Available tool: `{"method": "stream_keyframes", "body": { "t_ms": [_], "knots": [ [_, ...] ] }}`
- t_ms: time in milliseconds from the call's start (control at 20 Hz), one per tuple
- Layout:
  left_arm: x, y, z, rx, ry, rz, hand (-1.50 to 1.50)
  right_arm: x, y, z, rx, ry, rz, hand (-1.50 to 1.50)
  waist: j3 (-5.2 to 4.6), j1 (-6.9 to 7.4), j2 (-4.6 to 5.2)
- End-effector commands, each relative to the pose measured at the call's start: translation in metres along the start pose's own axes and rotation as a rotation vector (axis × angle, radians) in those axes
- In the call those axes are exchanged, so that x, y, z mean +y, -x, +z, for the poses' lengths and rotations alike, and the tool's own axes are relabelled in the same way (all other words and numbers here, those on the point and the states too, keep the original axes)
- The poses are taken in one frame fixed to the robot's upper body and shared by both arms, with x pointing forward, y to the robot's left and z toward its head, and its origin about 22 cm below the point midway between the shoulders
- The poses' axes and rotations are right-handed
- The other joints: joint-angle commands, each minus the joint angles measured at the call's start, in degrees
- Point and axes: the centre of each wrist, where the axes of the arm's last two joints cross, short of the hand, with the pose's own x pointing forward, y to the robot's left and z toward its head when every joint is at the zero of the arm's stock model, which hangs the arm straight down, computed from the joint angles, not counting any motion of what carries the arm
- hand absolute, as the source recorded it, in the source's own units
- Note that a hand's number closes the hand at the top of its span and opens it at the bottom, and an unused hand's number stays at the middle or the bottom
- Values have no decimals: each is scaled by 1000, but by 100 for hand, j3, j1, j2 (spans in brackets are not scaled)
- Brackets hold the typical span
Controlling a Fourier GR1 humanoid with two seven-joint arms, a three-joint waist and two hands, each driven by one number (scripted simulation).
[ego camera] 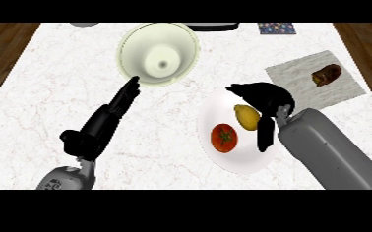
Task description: Pick the lemon from the plate and place it in the bowl
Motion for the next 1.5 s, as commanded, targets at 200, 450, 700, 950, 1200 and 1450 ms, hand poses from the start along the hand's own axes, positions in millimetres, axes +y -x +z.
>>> {"method": "stream_keyframes", "body": {
  "t_ms": [200, 450, 700, 950, 1200, 1450],
  "knots": [
    [3, -7, 3, -6, -11, -10, 0, 32, 26, -21, 43, 122, 65, -150, 3, 48, 14],
    [-11, -16, -2, 2, 12, 0, 0, 28, 19, -28, 56, 116, 54, -150, 1, 27, 4],
    [7, 20, 5, 13, 0, 2, 0, 35, 13, -42, 105, 57, 49, -150, -1, 27, 10],
    [-19, 9, -23, -9, 9, -1, 0, 35, 27, -53, 90, 61, 30, -150, 0, 14, 15],
    [4, 17, -7, -1, -3, 21, 0, 41, 47, -68, 71, 69, -2, -150, 1, 43, 22],
    [4, 8, 8, 9, -1, 0, 0, 47, 42, -62, -52, 145, 35, 150, 1, 44, 11]
  ]
}}
